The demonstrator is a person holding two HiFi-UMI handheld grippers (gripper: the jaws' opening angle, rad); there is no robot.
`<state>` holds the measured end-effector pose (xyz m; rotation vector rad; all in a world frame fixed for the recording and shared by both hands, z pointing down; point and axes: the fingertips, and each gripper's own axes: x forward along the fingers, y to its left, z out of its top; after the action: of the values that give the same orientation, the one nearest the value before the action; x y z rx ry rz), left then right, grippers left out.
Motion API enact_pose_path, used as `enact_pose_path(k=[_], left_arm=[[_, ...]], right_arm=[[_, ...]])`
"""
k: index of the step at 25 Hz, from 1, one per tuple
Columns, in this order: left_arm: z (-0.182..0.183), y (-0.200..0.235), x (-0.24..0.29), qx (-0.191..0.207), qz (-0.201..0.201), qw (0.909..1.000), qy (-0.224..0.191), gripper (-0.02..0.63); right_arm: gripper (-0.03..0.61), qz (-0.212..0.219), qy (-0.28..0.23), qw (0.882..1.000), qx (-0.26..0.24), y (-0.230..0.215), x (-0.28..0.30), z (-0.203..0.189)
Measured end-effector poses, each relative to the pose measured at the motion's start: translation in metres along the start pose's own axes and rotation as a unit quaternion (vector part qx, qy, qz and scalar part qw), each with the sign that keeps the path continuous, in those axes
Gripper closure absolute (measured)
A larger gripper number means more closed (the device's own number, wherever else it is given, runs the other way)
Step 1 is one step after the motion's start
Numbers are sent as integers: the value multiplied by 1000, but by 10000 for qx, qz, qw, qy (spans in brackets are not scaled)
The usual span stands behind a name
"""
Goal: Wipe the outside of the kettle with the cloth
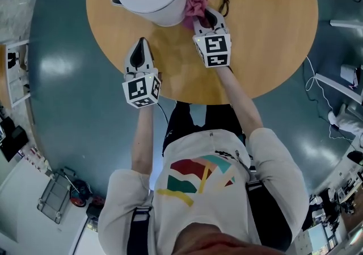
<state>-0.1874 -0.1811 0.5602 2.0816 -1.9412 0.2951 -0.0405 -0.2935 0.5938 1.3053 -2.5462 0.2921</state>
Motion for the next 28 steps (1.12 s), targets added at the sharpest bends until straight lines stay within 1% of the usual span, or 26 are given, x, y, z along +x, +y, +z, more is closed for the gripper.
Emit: enact_pose_path(k=[2, 5, 8, 11, 14, 16, 18, 20, 22, 25, 28], left_arm=[[8, 0, 2, 0, 85, 9999, -76, 571], [22, 1, 5, -34, 229, 9995, -211, 569], [45, -4, -2, -120, 327, 9986, -404, 569], [84, -16, -18, -148, 344, 9966, -728, 571], [134, -25, -31, -163, 378, 9934, -1075, 569], [169, -29, -37, -122, 434, 9901, -1331, 569], [200, -34, -39, 66, 499, 9876, -1487, 569], [225, -44, -34, 331, 457, 9864, -1547, 569], [242, -55, -29, 406, 254, 9859, -1604, 570], [249, -61, -25, 159, -41, 9875, -1565, 570], [248, -71, -19, 49, -270, 9885, -1485, 569]], right_arm=[[531, 71, 47, 10000, 25, -3, 2, 0], [531, 182, 88, 9998, -76, -5, 1, 4], [531, 254, 52, 9995, -168, -7, -17, 15], [531, 390, -149, 9986, -314, -13, -44, 41], [531, 516, -308, 9955, -739, -26, -66, 73], [531, 435, -426, 9918, -1124, -39, -76, 98], [531, 273, -582, 9872, -1457, -50, -84, 126], [531, 76, -728, 9792, -1894, -56, -91, 155], [531, -151, -817, 9649, -2490, -55, -94, 186], [531, -370, -772, 9412, -3267, -39, -88, 219], [531, -514, -586, 9172, -3907, -31, -78, 234]])
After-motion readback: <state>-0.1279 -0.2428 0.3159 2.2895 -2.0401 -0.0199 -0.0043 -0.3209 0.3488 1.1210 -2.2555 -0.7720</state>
